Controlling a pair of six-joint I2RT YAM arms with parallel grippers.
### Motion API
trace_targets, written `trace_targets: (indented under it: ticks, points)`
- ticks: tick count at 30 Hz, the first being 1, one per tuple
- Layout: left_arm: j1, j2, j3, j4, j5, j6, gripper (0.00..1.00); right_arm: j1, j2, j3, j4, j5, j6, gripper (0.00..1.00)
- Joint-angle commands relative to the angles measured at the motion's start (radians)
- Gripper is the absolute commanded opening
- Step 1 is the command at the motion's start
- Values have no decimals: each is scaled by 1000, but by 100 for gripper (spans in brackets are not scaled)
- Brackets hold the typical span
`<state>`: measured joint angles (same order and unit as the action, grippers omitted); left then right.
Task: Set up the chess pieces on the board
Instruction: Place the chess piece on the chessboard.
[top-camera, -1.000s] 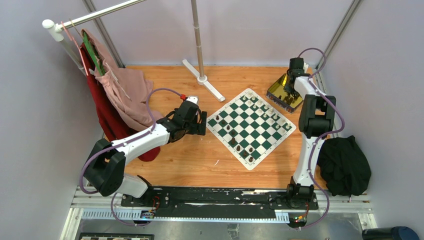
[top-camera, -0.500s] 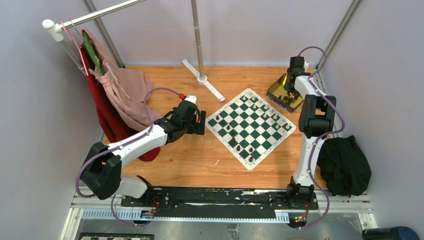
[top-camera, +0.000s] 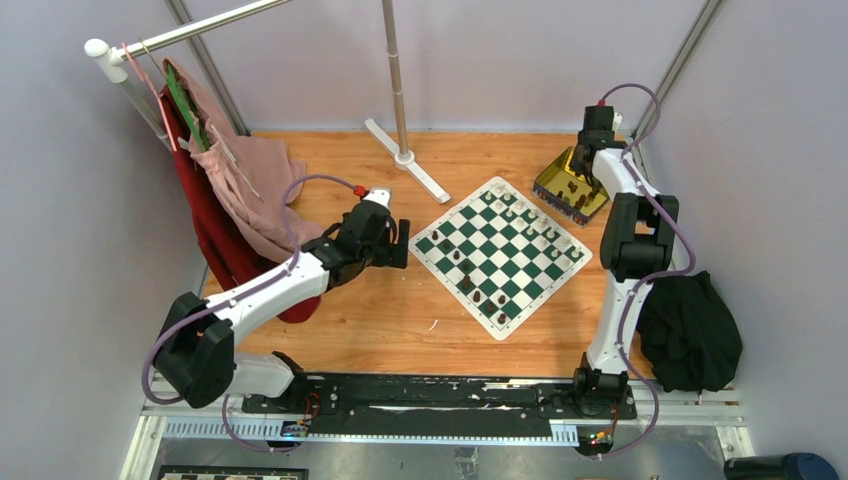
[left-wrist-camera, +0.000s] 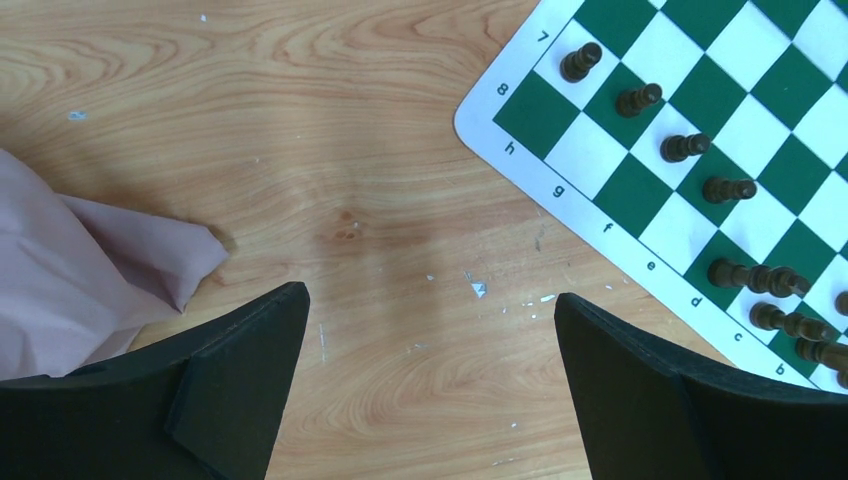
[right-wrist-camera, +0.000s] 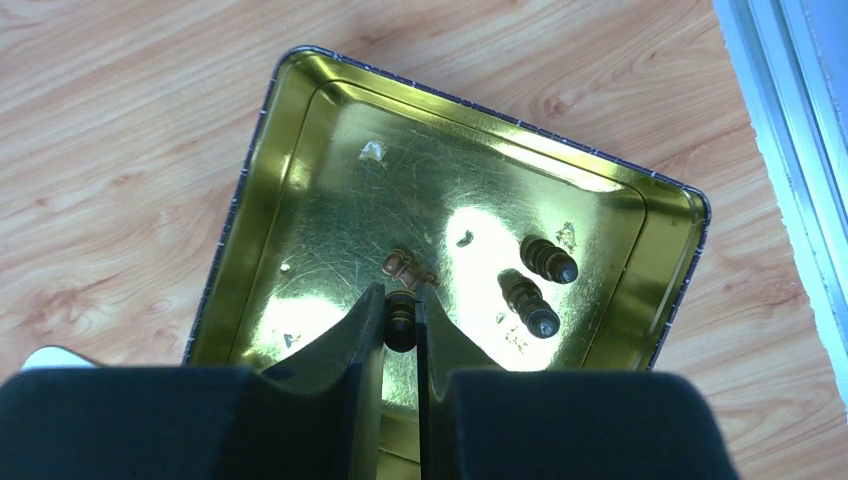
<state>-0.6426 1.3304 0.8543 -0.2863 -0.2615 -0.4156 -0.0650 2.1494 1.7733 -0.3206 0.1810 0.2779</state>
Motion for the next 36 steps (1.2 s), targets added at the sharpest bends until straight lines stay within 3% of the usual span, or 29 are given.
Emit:
trace_targets:
  ticks: [1,13,25,36]
  points:
    - [3,-51,-18,7,-20,4,100,12,-65,4,-5,-18,-4,0]
    - [2,-128,-36,-4,-26,5,100,60,-194,-67,-46,-22,-34,0]
    - [1,-255,-117,1,13,-27,100,297,-521,-395,-120,-31,-94,0]
    - [-1,-314,-164,-21,30,-38,100,574,-682,-612,-188,-14,-56,0]
